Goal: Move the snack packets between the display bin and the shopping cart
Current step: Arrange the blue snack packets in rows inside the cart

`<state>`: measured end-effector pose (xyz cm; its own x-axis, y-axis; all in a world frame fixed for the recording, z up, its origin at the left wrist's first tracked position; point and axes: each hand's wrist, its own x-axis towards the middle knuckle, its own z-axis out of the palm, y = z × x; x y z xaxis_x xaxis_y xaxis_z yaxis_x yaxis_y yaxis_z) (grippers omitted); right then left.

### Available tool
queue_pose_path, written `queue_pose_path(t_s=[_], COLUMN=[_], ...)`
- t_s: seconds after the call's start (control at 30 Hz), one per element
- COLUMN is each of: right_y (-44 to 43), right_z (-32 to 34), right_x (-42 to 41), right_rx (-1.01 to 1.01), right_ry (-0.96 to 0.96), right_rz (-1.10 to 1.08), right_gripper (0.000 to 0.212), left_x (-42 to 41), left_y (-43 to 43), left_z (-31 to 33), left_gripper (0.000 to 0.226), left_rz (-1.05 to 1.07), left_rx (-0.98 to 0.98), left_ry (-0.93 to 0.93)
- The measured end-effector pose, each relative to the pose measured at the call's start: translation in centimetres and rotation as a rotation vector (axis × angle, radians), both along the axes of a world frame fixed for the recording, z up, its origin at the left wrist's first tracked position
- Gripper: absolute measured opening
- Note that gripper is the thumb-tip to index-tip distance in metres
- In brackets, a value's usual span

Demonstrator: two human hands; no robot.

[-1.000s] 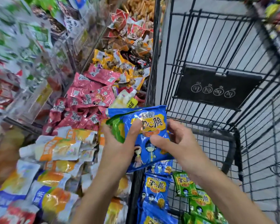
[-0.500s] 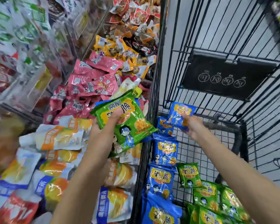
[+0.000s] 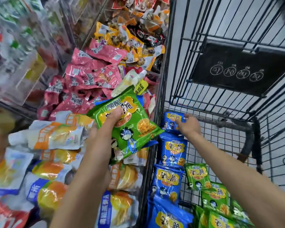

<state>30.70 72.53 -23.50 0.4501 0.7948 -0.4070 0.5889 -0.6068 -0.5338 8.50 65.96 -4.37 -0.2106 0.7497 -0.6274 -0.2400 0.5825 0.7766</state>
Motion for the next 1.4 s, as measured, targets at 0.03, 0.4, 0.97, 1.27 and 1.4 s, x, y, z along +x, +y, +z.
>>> queue_pose_path(t_s=[0.03,0.4,0.97,1.27,1.4], right_y=[-0.6,-9.7,-17.1,-14.6,-14.6], right_z=[1.4,20.8,2.3,-4.2,-4.7], right_x=[-0.6,-4.8,13.1,16.0,16.9], right_rx=[0.117,0.367,-0.064,-0.177,-0.211], right_ry=[0.059,0.977,0.440,0.371,0.269], right_rz=[-0.045,0.182,-0.572,-0.397,-0.338], right_gripper=[0.041,0.027,0.037,0.049,0.052], left_x=[0.1,4.2,9.6,11.3,12.5], left_y=[-0.7,-3.2,-8.9,-10.2,-9.9], left_z=[0.3,2.0,-1.7,-5.8,-6.1], left_gripper=[0.126,0.061,0.023,0.012,0.014], left_rz=[-0.026,-0.109,-0.410,-0.446,-0.491], left_rx=[0.018,0.356,0.402,0.135,0.069], left_ry=[-0.027,0.348,0.337,0.222,0.206])
